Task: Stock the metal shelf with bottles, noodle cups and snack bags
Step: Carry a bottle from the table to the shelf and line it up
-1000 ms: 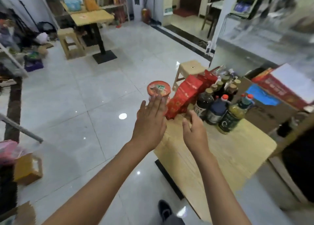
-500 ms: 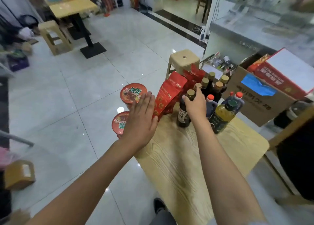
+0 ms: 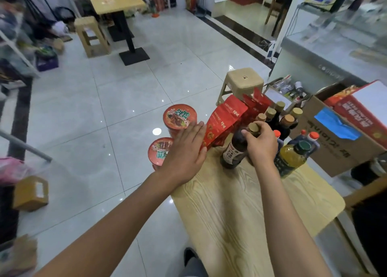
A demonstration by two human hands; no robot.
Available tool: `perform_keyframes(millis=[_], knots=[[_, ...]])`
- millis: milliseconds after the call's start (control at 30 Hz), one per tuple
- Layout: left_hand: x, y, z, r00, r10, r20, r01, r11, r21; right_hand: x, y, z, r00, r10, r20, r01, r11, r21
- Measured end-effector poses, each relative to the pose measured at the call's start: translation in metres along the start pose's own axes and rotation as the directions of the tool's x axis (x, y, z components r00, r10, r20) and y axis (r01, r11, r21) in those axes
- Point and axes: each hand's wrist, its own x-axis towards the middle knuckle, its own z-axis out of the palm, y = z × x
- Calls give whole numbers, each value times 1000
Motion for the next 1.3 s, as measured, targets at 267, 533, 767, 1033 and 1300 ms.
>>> perform_keyframes(millis=[267, 533, 767, 1033, 1300], knots=[[-34, 0, -13, 997, -54, -54, 33, 945, -326, -48, -100, -55, 955, -297, -21, 294, 952, -87], [-83, -15, -73, 958, -279, -70, 194, 807, -557, -137, -212, -50, 859, -507, 68, 489, 853, 184], [-185, -87, -134, 740, -606, -293, 241, 645, -725, -254, -303, 28, 687, -698, 201, 589, 698, 407], [-361, -166, -204, 238, -839, -489, 287, 542, -790, -449, -403, 127, 276, -862, 425, 543, 504, 672], [-574, -212, -265, -267, -748, -608, 375, 501, -780, -680, -448, 181, 3, -912, 410, 254, 398, 882]])
